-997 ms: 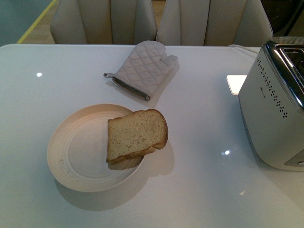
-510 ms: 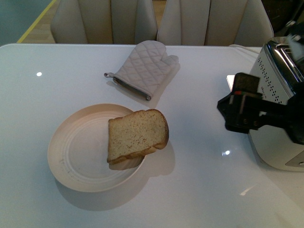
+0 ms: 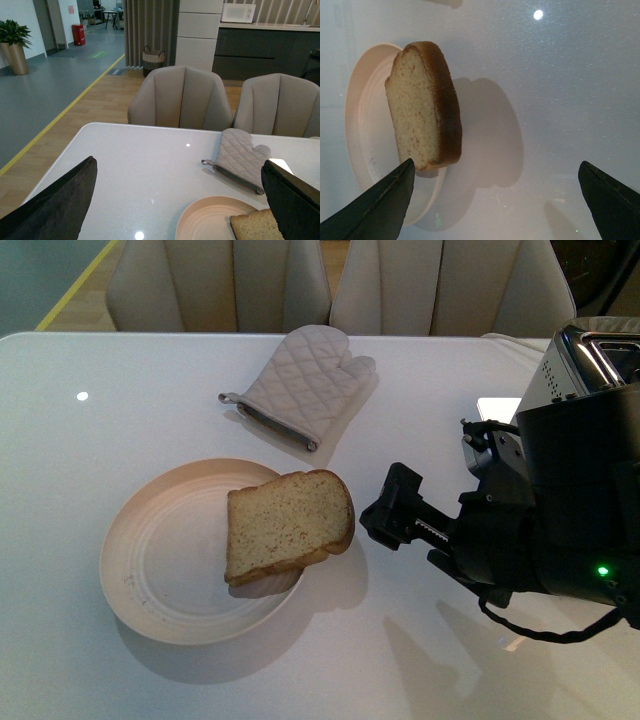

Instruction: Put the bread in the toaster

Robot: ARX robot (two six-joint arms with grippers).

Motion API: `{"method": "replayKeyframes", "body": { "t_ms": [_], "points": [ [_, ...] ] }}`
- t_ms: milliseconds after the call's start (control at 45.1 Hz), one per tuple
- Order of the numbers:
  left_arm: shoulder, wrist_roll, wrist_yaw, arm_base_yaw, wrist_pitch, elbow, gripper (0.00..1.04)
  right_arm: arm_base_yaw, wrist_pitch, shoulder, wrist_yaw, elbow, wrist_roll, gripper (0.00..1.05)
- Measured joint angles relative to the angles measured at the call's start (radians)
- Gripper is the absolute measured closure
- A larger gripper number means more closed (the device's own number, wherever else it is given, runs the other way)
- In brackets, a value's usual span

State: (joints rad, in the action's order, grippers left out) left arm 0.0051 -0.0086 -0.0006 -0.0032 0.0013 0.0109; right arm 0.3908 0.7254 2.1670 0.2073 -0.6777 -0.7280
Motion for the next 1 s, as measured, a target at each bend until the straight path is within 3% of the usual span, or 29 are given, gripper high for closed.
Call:
{"method": "replayKeyframes", "body": {
  "t_ms": [643,775,997],
  "points": [
    [0.0,0.0,0.0,0.0,0.0,0.0,0.07,0.067,-0.027,0.139,0.06,-0.212,-0.15,0.1],
    [0.0,0.0,0.0,0.0,0.0,0.0,0.07,0.072,-0.034,0.167,0.068,-0.236,-0.173,0.19],
    [0.0,0.0,0.0,0.0,0.0,0.0,0.07,0.076,-0.04,0.181,0.071,-0.259,-0.201,0.49]
  ]
}}
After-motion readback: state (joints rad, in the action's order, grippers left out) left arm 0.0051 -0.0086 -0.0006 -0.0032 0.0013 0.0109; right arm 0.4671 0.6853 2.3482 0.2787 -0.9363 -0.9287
